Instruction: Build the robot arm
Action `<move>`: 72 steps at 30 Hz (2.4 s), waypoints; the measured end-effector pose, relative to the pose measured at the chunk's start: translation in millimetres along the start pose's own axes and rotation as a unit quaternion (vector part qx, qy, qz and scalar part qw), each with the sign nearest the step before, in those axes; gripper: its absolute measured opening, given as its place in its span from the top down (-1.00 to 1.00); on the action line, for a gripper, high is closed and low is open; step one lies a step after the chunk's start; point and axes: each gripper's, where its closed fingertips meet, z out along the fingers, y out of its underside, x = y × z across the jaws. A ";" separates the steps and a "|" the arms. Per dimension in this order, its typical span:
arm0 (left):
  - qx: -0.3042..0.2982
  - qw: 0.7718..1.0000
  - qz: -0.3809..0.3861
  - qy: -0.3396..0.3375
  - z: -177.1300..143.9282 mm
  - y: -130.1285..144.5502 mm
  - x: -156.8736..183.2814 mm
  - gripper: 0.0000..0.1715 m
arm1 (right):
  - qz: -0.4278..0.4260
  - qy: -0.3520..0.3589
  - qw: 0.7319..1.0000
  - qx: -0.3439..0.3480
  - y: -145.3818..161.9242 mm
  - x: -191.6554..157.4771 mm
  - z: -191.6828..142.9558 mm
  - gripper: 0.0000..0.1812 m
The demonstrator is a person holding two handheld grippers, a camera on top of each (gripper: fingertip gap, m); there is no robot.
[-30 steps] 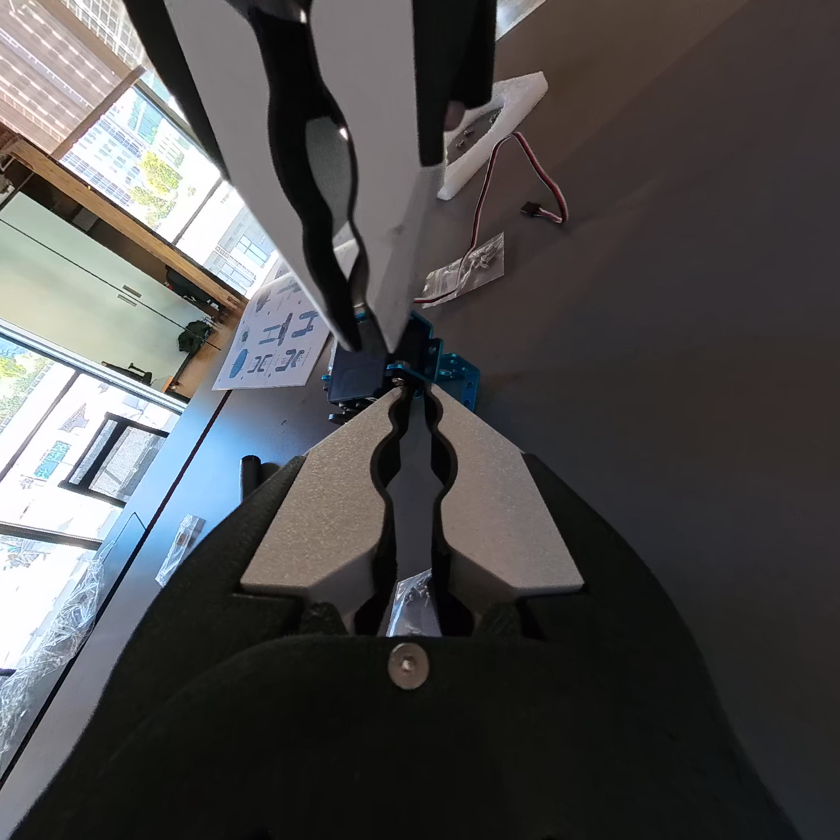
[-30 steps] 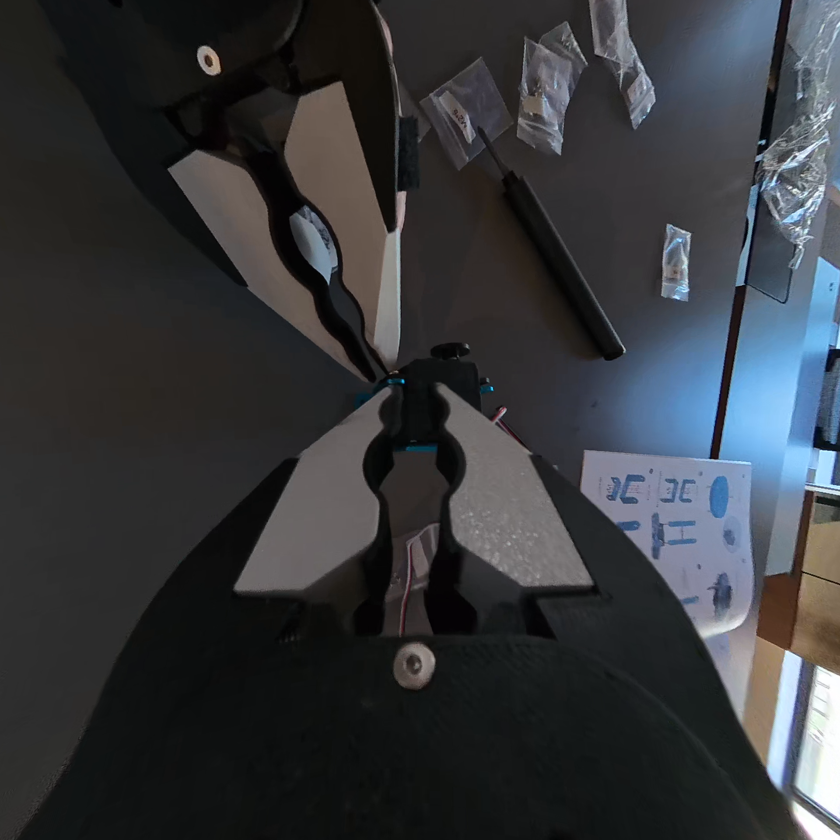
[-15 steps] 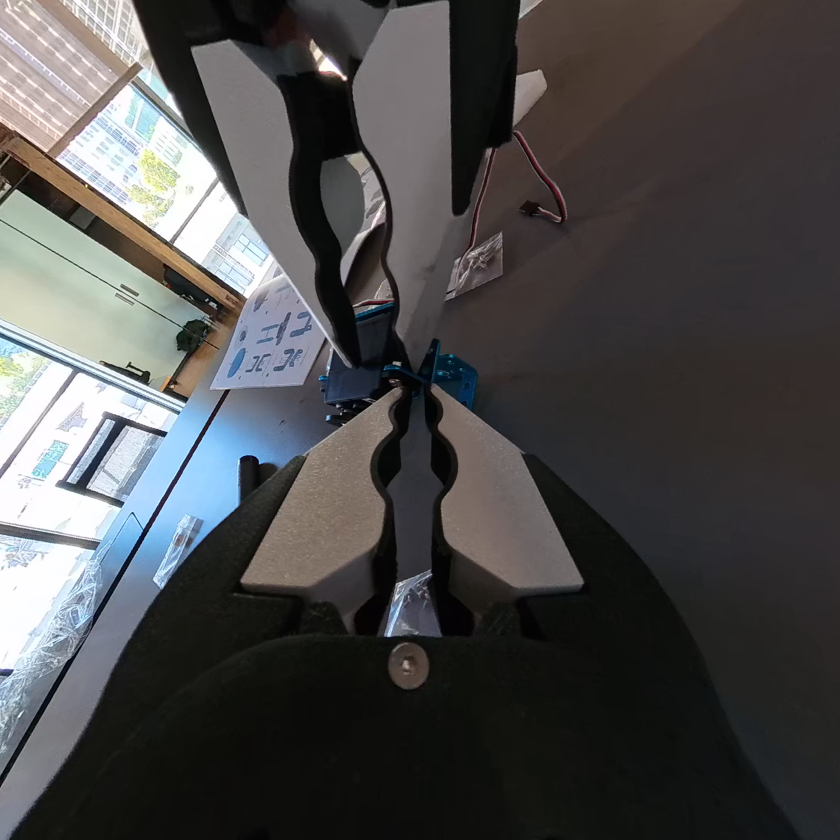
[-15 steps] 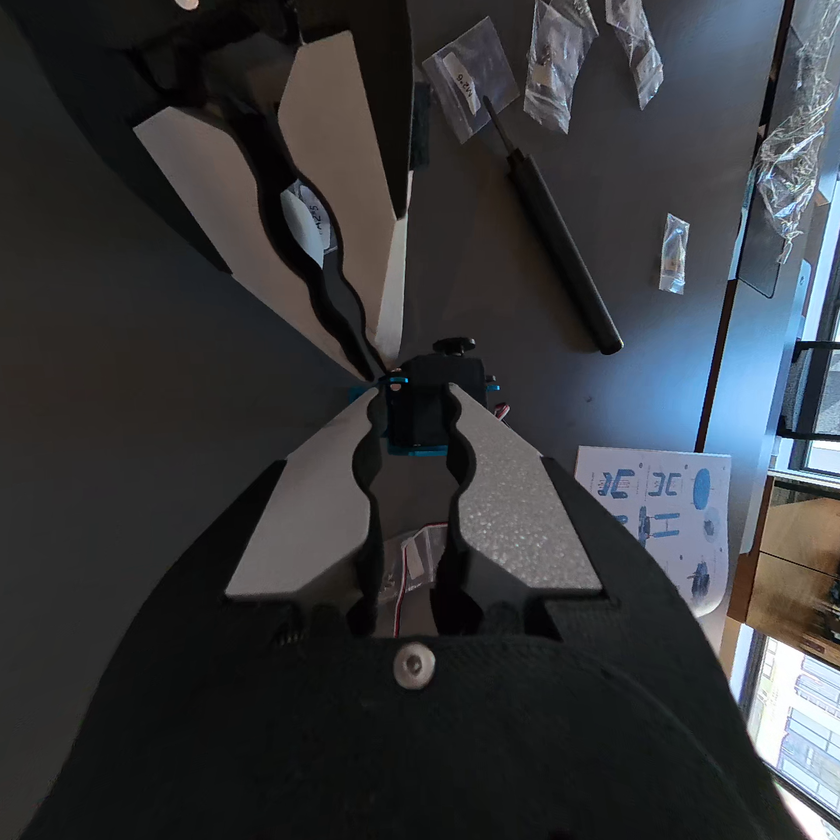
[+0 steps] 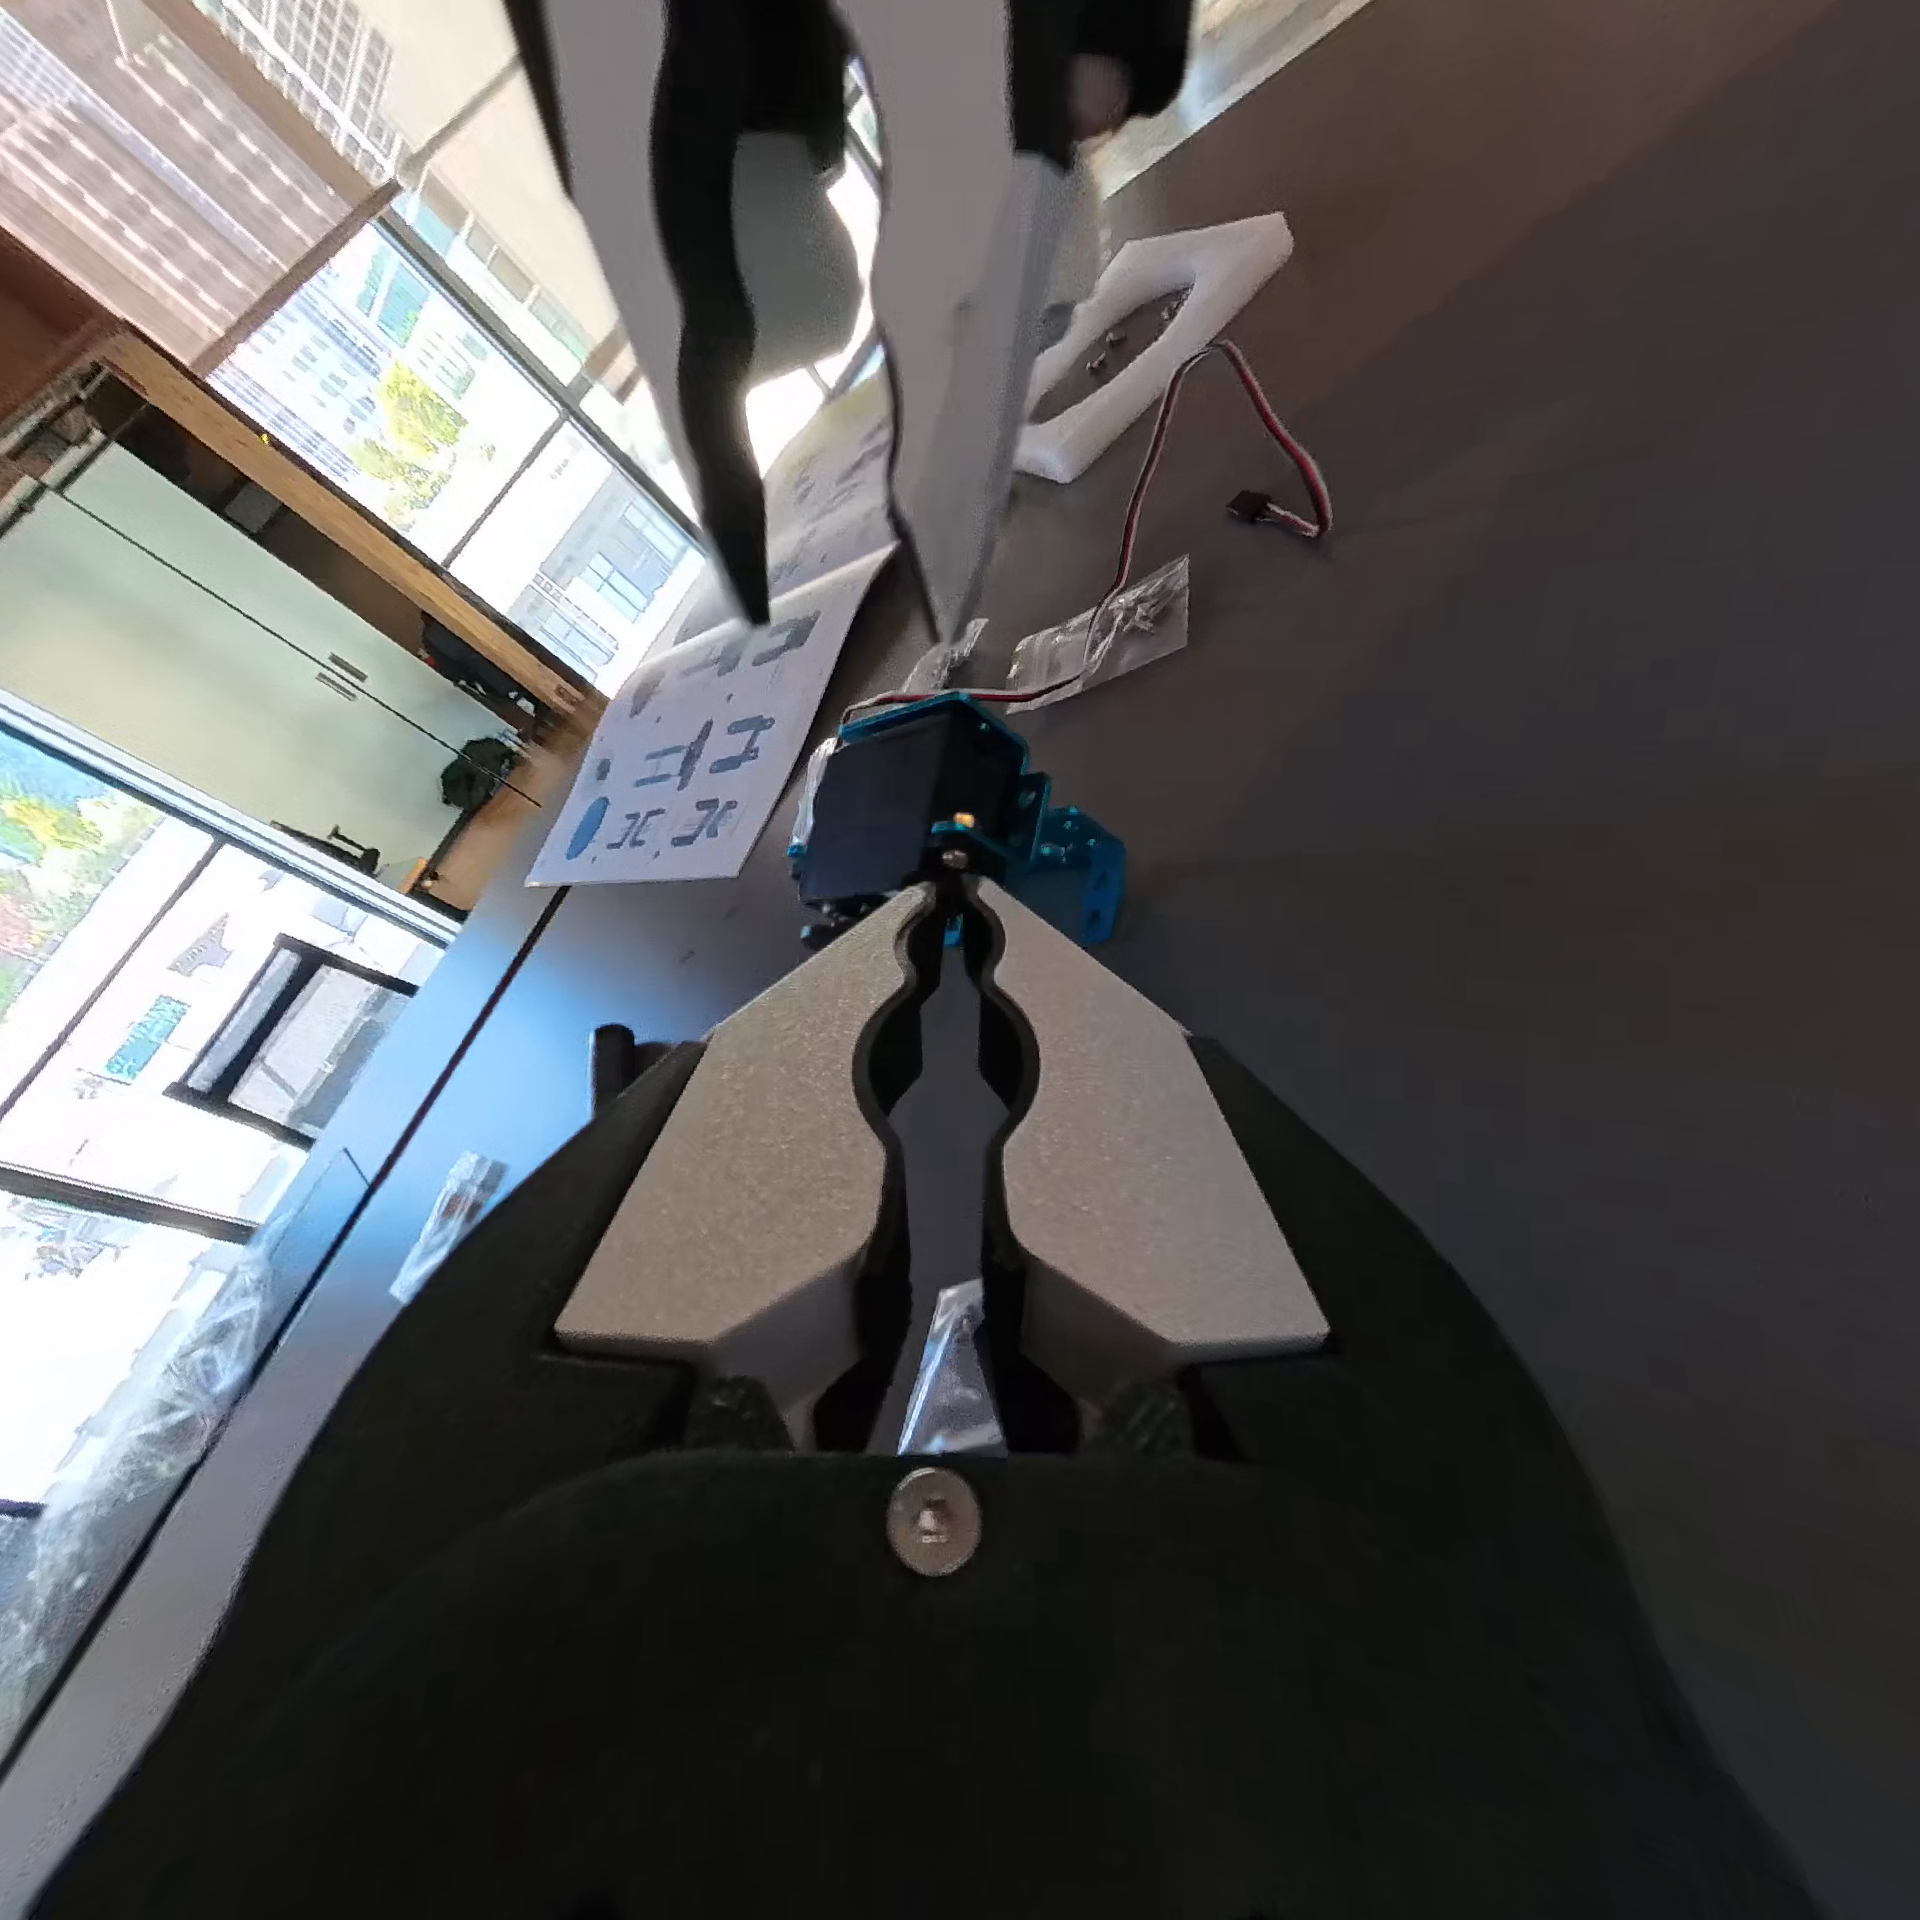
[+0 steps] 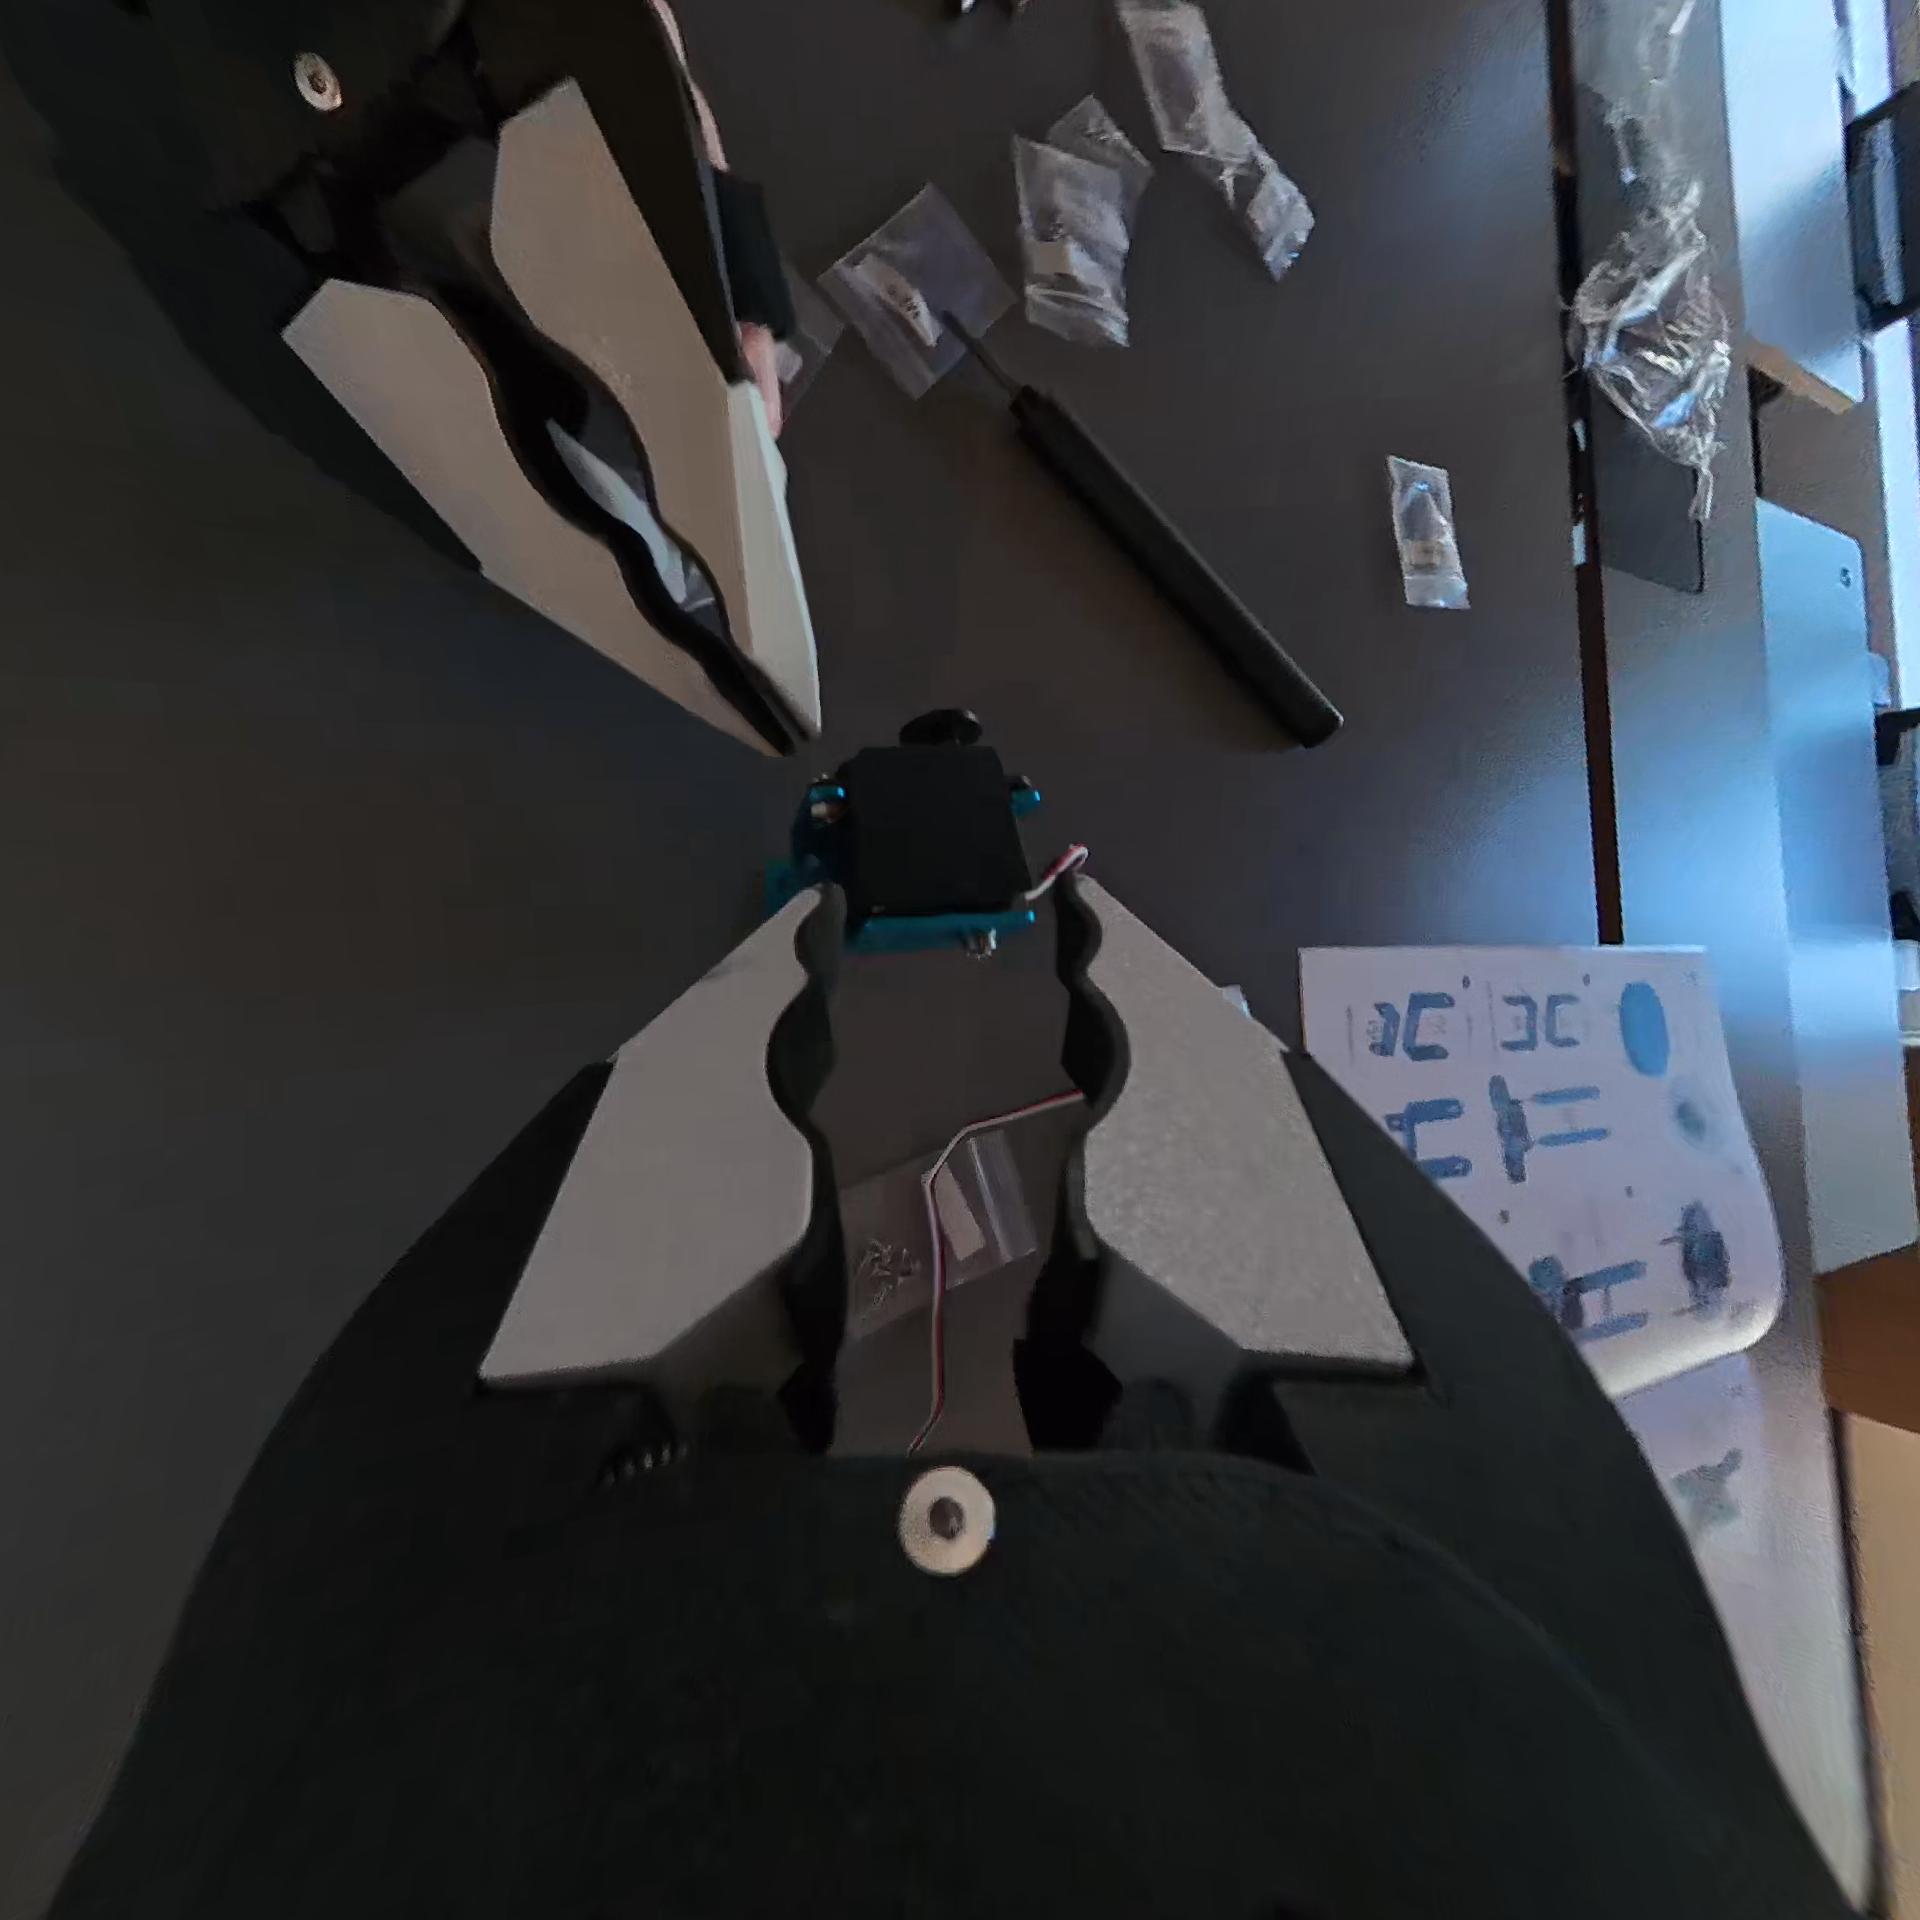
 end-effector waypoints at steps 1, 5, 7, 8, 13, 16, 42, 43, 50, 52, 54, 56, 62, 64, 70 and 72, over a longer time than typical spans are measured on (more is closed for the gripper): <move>-0.004 1.000 -0.007 -0.001 -1.7 1.7 -2.0 0.95 | 0.019 0.001 1.000 0.014 4.6 0.0 -2.6 0.49; 0.002 0.998 -0.055 0.002 -12.1 2.2 -14.5 0.95 | 0.100 -0.014 0.992 0.073 22.9 -9.4 -4.4 0.30; -0.006 0.996 -0.088 0.029 -14.6 6.1 -16.8 0.84 | 0.125 -0.015 0.986 0.106 27.6 -12.3 -3.0 0.27; -0.011 0.994 -0.101 0.046 -15.0 8.4 -16.9 0.78 | 0.133 -0.016 0.983 0.125 28.2 -13.2 -1.9 0.26; -0.009 0.982 -0.148 0.118 -4.5 12.1 -21.9 0.45 | 0.154 -0.025 0.974 0.166 29.8 -8.0 11.4 0.19; -0.011 0.970 -0.179 0.164 9.9 12.5 -19.5 0.23 | 0.158 -0.044 0.969 0.182 23.9 -7.2 19.2 0.19; -0.074 0.927 -0.313 0.194 -1.3 22.4 -36.7 0.34 | 0.234 -0.054 0.964 0.113 57.8 0.0 -22.3 0.34; -0.072 0.918 -0.349 0.176 -2.4 17.5 -38.9 0.19 | 0.245 -0.040 0.963 0.103 68.8 1.0 -30.8 0.34; -0.122 0.880 -0.455 0.059 9.5 10.1 -24.7 -0.13 | 0.328 0.084 0.939 0.061 139.5 5.1 -89.7 0.35; -0.155 0.884 -0.439 0.031 15.5 16.5 -21.0 -0.14 | 0.335 0.103 0.933 0.078 143.0 1.4 -100.8 0.35; -0.165 0.886 -0.432 0.017 21.5 16.8 -18.5 -0.02 | 0.345 0.120 0.927 0.089 148.2 -2.5 -108.3 0.36; -0.176 0.892 -0.417 0.006 25.5 18.6 -18.2 0.05 | 0.350 0.134 0.924 0.081 160.8 -7.6 -112.0 0.37; -0.189 0.901 -0.389 0.032 24.0 25.0 -12.4 0.32 | 0.364 0.194 0.911 0.005 230.7 14.7 -122.2 0.66; -0.182 0.903 -0.386 0.053 22.0 25.6 -12.4 0.43 | 0.365 0.189 0.912 -0.018 246.9 29.3 -123.6 0.71; -0.187 0.912 -0.359 0.064 19.4 44.0 -33.9 0.44 | 0.320 0.125 0.936 -0.082 266.7 67.9 -103.0 0.77; -0.181 0.912 -0.360 0.073 23.1 48.8 -40.4 0.42 | 0.303 0.104 0.939 -0.125 277.3 73.7 -94.3 0.79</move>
